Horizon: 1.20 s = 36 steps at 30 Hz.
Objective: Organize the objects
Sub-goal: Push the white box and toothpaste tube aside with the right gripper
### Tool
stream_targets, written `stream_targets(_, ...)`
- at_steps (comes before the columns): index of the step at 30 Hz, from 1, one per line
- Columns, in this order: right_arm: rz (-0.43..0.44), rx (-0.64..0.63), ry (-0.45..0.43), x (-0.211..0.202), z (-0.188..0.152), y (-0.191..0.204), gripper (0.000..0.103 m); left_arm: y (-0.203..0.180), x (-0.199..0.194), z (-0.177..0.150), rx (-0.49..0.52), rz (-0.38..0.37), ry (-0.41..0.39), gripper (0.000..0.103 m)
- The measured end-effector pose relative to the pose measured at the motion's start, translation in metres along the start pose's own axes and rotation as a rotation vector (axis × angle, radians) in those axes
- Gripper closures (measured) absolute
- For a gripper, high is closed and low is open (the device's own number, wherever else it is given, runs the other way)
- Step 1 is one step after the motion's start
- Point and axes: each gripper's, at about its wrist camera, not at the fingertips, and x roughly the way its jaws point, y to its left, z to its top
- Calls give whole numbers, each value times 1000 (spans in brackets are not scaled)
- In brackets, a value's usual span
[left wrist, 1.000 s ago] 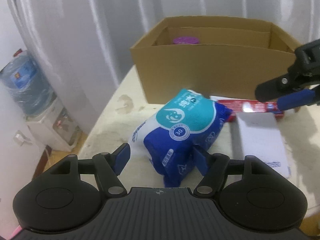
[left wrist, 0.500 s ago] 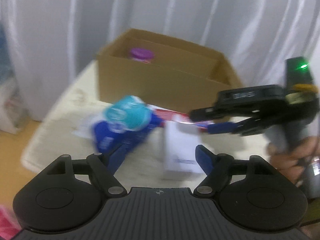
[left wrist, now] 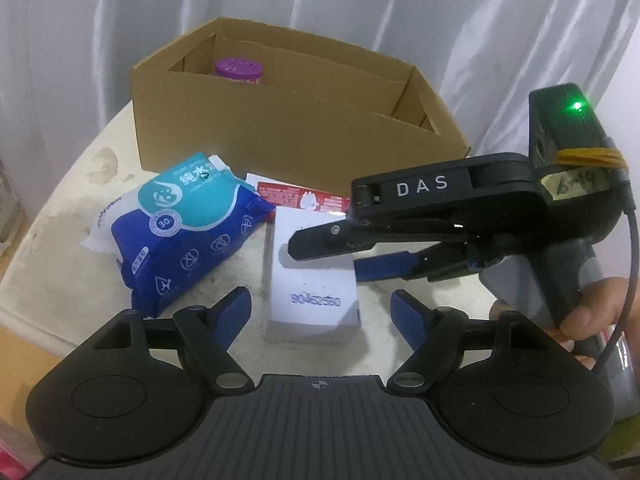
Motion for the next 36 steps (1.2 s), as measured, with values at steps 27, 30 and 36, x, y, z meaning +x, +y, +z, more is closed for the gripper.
stream_targets(27, -207, -153, -211, -60, -13, -19, 37, -24, -7, 6, 114, 87, -22, 26)
stream_targets(30, -227, -234, -250, -59, -10, -11, 39, -30, -5, 6, 128, 85, -19, 26)
stream_targets(36, -280, -380, -290, -44, -3, 0, 41, -31, -2, 6, 139, 96, -11, 26)
